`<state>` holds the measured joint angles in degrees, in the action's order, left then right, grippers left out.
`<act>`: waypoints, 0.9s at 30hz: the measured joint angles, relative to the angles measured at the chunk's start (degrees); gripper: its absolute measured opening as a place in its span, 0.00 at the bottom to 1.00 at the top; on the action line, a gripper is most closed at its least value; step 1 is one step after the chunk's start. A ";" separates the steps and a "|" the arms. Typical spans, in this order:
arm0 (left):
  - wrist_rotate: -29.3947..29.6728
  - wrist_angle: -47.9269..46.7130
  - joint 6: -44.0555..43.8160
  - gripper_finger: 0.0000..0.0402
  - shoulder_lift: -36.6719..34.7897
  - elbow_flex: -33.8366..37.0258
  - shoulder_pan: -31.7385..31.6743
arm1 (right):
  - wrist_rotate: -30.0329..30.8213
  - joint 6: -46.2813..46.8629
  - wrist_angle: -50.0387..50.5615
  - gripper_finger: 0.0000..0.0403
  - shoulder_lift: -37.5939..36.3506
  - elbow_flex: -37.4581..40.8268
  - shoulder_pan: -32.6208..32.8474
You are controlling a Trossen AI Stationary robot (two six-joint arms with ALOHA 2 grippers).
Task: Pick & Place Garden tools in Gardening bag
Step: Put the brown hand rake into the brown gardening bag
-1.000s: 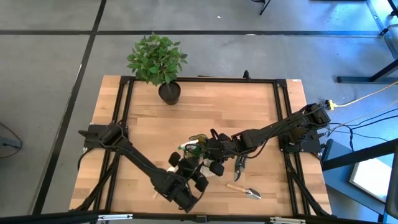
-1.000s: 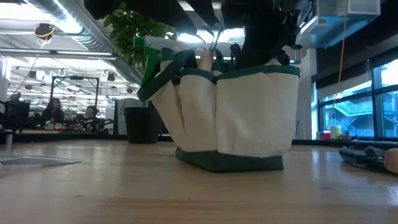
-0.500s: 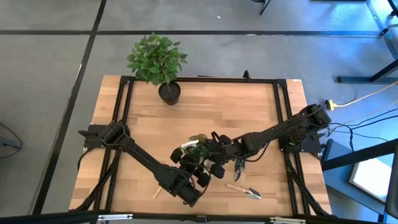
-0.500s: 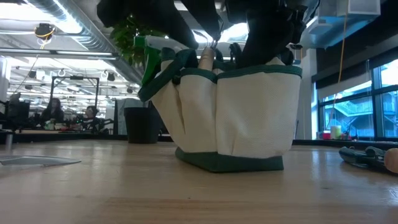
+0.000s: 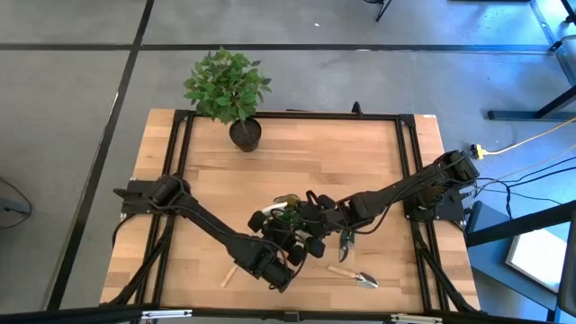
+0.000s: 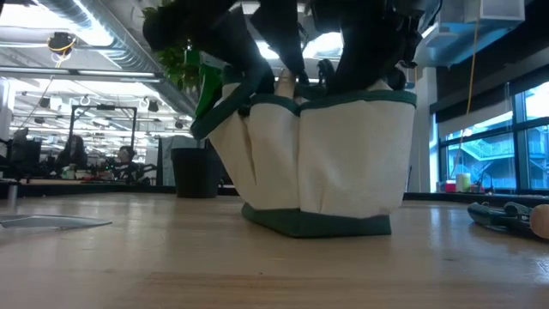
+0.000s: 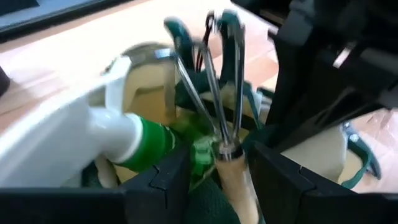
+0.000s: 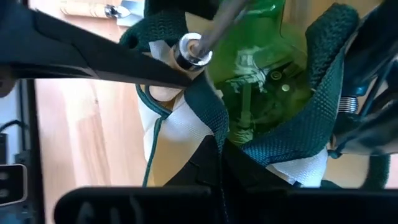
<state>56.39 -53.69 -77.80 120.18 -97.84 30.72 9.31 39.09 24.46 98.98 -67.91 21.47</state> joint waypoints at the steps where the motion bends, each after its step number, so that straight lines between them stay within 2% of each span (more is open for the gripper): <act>1: -0.25 0.00 -0.32 0.38 0.40 0.00 -0.02 | 0.24 -0.22 0.13 0.00 0.01 0.04 0.00; 9: -1.25 3.04 -2.47 0.33 2.27 0.00 0.31 | 1.00 -0.51 0.57 0.00 0.02 0.04 0.02; 16: -2.79 3.44 -2.63 0.14 2.27 -0.02 0.26 | 1.00 -0.51 0.46 0.00 0.02 0.02 0.07; 27: -2.63 2.65 -5.50 0.13 2.27 -0.02 1.79 | 2.17 -0.48 0.50 0.00 0.02 -0.03 0.07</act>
<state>53.76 -51.04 -83.30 122.45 -97.86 32.50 11.48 38.61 24.96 99.00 -67.94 21.54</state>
